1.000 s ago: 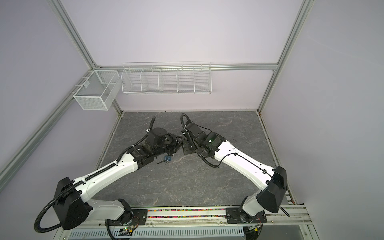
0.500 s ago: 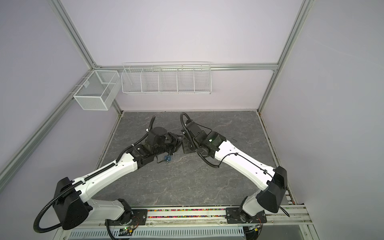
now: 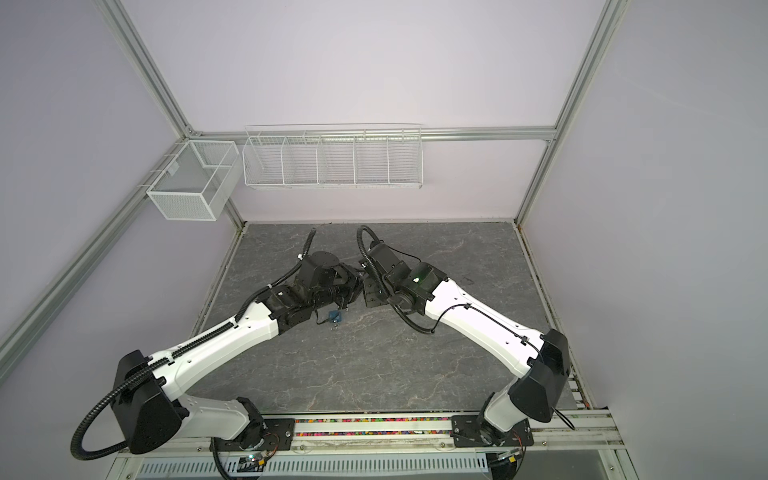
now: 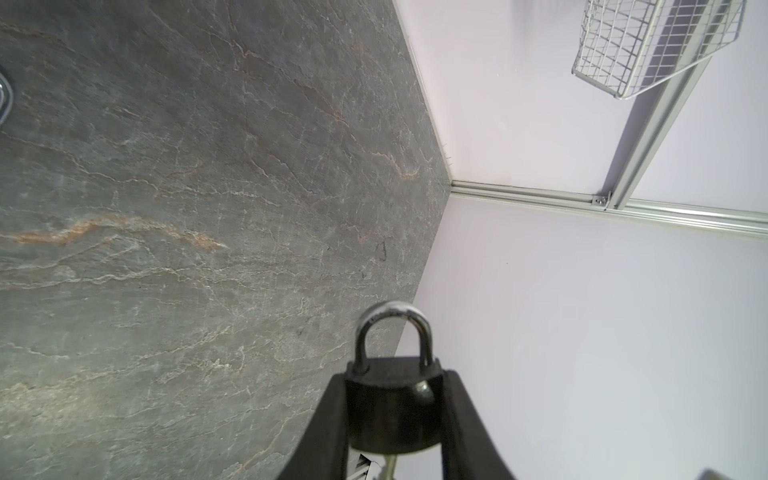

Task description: Unlock with the key

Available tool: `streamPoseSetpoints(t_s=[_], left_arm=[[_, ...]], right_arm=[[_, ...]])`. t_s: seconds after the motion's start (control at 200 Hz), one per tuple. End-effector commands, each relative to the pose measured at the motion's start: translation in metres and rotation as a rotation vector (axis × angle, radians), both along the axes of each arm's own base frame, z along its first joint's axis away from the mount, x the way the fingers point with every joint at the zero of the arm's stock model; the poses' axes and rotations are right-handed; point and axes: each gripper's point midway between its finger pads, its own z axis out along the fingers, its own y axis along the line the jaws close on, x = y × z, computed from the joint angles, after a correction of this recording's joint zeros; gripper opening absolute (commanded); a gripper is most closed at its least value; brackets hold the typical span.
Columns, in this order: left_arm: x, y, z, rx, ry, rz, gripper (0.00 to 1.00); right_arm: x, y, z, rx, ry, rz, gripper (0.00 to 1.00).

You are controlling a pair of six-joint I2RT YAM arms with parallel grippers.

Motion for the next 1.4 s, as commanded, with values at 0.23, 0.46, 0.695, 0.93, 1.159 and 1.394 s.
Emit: streamPoseSetpoints(t_s=[0.23, 0.46, 0.695, 0.93, 1.159, 1.394], left_arm=[[-0.031, -0.032, 0.005, 0.016, -0.024, -0.201, 0.01], [-0.040, -0.033, -0.009, 0.037, 0.002, -0.226, 0.01], [-0.043, -0.038, 0.004, -0.047, -0.029, -0.222, 0.01], [-0.044, -0.032, 0.015, -0.069, -0.045, -0.208, 0.01], [-0.046, -0.030, 0.019, -0.087, -0.048, -0.210, 0.01], [-0.044, -0.021, 0.016, -0.096, -0.044, -0.192, 0.01]], right_arm=[[0.009, 0.012, 0.044, 0.149, -0.078, 0.052, 0.07], [0.011, 0.004, 0.052, 0.146, -0.104, 0.035, 0.07], [0.003, 0.018, 0.047, 0.273, -0.022, 0.069, 0.07], [0.000, 0.013, 0.038, 0.309, -0.015, 0.051, 0.07], [-0.002, 0.008, 0.056, 0.357, -0.080, 0.058, 0.07], [-0.013, -0.002, 0.051, 0.331, -0.074, 0.050, 0.07]])
